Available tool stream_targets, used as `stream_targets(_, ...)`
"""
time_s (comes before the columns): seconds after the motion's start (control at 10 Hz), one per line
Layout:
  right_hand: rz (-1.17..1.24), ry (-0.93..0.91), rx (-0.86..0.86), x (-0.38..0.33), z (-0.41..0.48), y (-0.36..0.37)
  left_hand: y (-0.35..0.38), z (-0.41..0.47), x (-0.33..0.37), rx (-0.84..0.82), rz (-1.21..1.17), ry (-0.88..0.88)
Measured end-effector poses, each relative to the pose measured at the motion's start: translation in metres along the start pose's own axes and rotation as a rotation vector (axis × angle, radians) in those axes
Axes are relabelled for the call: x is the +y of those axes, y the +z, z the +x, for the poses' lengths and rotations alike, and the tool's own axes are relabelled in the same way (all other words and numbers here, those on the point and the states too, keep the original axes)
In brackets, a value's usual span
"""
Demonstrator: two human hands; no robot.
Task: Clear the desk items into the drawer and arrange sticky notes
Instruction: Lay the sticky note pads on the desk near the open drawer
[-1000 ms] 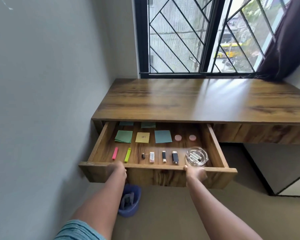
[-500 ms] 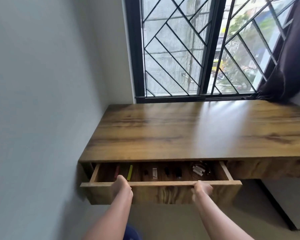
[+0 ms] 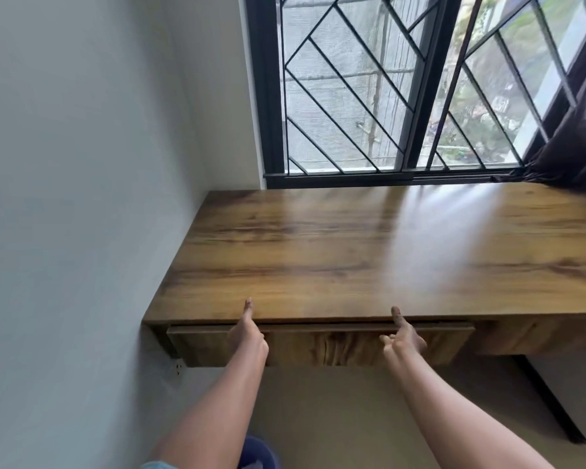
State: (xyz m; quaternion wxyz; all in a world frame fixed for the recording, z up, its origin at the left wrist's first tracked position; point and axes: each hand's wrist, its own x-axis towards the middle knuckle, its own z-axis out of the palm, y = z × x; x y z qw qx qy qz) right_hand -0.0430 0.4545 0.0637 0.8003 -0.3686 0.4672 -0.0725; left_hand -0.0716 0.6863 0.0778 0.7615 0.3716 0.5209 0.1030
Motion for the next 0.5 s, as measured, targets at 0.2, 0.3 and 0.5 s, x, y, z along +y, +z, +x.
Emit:
stream_targets(0.2,-0.014,-0.08,0.048,0.008,0.003,0.005,0.009,0.006,-0.005,0.093,0.056,0.039)
stream_targets(0.3,-0.047,-0.084,0.05,0.006,0.004,0.006,0.011,0.001,-0.003,0.132,0.093,0.059)
stream_targets(0.5,-0.264,-0.059,-0.032,-0.009,0.007,0.006,0.008,0.006,-0.009,0.124,0.216,0.097)
